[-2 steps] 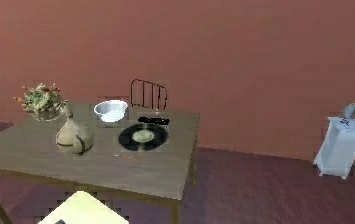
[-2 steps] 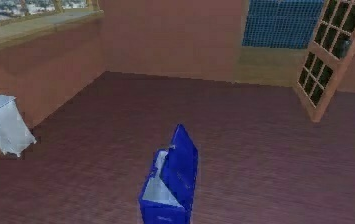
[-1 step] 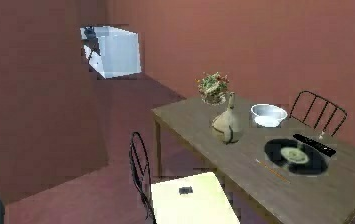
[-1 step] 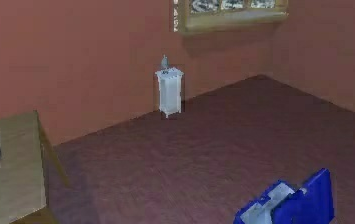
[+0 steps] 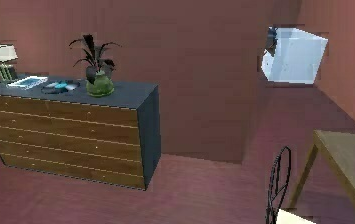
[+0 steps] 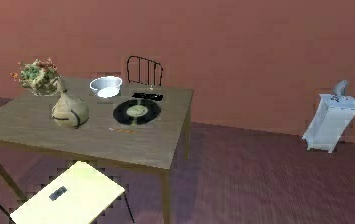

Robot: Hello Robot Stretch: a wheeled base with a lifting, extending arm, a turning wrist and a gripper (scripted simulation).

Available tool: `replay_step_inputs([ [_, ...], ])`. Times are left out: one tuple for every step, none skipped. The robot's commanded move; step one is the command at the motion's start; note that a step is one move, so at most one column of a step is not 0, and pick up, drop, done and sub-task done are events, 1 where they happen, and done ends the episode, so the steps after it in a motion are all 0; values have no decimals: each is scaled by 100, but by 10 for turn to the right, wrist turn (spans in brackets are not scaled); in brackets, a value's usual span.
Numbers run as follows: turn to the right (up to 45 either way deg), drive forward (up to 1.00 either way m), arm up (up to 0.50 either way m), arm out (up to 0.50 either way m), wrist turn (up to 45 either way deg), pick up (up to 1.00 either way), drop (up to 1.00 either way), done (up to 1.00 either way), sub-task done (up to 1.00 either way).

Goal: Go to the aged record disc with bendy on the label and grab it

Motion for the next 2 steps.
replay_step_inputs([
  [-90,0,0,0,0,0,0,0,0],
  [450,0,0,0,0,0,0,0,0],
])
